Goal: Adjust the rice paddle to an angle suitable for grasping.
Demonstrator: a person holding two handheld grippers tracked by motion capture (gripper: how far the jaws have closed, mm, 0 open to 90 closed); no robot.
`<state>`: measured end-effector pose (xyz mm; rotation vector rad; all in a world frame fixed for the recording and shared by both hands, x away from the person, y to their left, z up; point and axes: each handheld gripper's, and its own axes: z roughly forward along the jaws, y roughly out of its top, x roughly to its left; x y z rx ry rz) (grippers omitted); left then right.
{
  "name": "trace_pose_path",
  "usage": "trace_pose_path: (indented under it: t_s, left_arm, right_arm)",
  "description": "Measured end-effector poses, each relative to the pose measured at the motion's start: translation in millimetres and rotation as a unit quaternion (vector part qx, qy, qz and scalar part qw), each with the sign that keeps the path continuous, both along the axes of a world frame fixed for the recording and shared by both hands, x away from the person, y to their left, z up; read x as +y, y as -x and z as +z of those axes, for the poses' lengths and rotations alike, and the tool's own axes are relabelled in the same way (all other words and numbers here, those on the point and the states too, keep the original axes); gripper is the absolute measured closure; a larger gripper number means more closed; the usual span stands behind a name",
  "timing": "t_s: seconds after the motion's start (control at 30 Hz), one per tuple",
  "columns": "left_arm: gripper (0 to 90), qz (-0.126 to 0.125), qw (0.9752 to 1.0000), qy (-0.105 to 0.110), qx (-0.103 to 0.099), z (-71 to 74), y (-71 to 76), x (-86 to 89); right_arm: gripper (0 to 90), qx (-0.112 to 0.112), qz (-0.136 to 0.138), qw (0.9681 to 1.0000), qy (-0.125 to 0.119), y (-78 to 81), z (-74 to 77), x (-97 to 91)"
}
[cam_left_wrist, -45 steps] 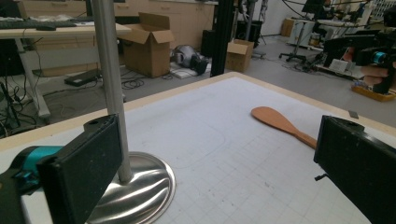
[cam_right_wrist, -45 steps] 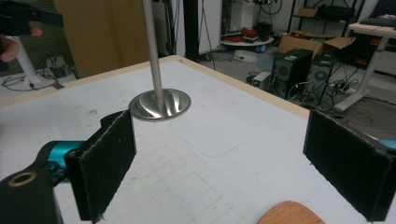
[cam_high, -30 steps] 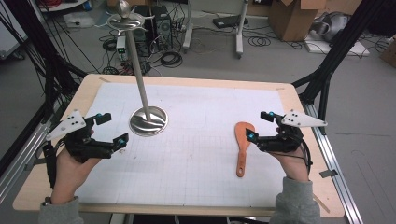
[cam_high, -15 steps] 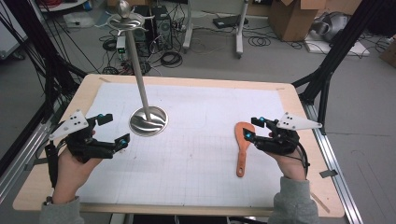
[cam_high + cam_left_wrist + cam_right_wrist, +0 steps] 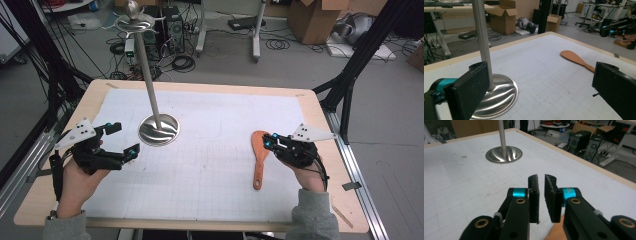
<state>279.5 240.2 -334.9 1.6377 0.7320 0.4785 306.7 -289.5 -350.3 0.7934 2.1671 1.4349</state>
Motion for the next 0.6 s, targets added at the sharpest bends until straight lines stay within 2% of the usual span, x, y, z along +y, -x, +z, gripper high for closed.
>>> trace_pose_path:
  t_s: [0.03, 0.1, 0.2, 0.4, 0.6]
  left_arm:
    - [1.9, -0.001, 1.0000, 0.000, 0.000, 0.1, 0.0, 0.2]
    - [1.9, 0.000, 1.0000, 0.000, 0.000, -0.1, -0.1, 0.0]
    - [1.9, 0.000, 1.0000, 0.000, 0.002, -0.5, -0.2, -0.3]
    - [1.9, 0.000, 1.0000, -0.003, 0.004, -1.4, -0.8, -1.1]
    - [1.9, 0.000, 0.9999, -0.007, 0.008, -2.9, -2.0, -0.8]
  right_arm:
    - [87.6, 0.002, 0.002, 1.0000, 0.003, -1.3, -3.2, -1.7]
    - [88.9, 0.006, 0.006, 0.9999, 0.006, -2.7, -6.0, -2.9]
    - [88.9, 0.008, 0.009, 0.9999, 0.012, -4.2, -9.3, -3.6]
    - [88.9, 0.030, 0.003, 0.9992, 0.027, -9.2, -17.8, -5.5]
    - [88.9, 0.050, 0.002, 0.9984, 0.024, -14.8, -30.9, -12.3]
